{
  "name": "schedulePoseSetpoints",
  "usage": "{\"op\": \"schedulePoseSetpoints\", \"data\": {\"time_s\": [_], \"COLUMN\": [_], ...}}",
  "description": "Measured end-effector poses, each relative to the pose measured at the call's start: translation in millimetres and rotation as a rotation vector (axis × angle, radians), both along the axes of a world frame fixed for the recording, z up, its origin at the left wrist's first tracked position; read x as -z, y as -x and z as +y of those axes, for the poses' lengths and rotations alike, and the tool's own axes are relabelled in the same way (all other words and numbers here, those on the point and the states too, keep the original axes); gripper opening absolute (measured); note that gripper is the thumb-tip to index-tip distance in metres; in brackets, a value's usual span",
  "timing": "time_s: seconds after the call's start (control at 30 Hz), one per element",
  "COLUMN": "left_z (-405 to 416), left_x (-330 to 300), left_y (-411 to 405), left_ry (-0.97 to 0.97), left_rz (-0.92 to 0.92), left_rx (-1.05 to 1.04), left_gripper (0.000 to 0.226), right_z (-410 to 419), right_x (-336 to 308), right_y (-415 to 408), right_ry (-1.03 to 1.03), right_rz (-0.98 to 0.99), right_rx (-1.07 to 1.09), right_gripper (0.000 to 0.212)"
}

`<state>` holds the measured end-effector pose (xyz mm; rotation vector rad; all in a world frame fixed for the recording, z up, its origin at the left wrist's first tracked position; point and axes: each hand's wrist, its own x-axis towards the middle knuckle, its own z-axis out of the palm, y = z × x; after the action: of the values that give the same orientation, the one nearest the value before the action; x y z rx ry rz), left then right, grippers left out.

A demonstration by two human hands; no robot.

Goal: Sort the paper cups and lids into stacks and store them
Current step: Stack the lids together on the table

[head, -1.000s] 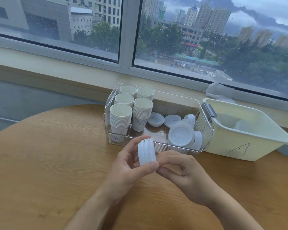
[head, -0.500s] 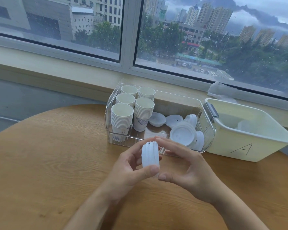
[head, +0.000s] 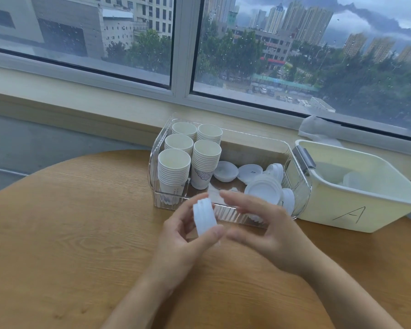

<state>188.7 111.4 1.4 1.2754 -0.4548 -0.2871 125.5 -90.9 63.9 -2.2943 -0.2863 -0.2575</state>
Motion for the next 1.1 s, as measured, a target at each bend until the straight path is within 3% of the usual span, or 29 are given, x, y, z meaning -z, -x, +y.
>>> {"op": "schedulePoseSetpoints", "data": {"time_s": [0.17, 0.33, 0.6, 0.77, 1.1], "left_z": [4.1, 5.0, 6.0, 5.1, 4.3], "left_x": [6.8, 11.0, 14.0, 12.9, 9.5], "left_y": [-13.9, -16.2, -18.1, -17.1, -11.5], "left_ry": [0.059, 0.014, 0.004, 0.000, -0.007], "left_rz": [0.038, 0.033, 0.042, 0.028, 0.038], "left_rx": [-0.172, -0.161, -0.169, -0.172, -0.143], "left_gripper": [0.066, 0.070, 0.065, 0.066, 0.070], "right_z": [-37.2, -53.6, -48.7, -51.9, -43.0], "right_x": [4.6, 18.0, 26.3, 27.8, 4.1], "right_y": [-66.4, -129.2, -164.0, -160.2, -101.1], "right_ry": [0.233, 0.489, 0.820, 0.786, 0.436], "right_rz": [-0.064, 0.062, 0.251, 0.221, 0.016], "right_rx": [0.292, 0.372, 0.424, 0.465, 0.459], "right_gripper": [0.032, 0.036, 0.042, 0.015, 0.014]}}
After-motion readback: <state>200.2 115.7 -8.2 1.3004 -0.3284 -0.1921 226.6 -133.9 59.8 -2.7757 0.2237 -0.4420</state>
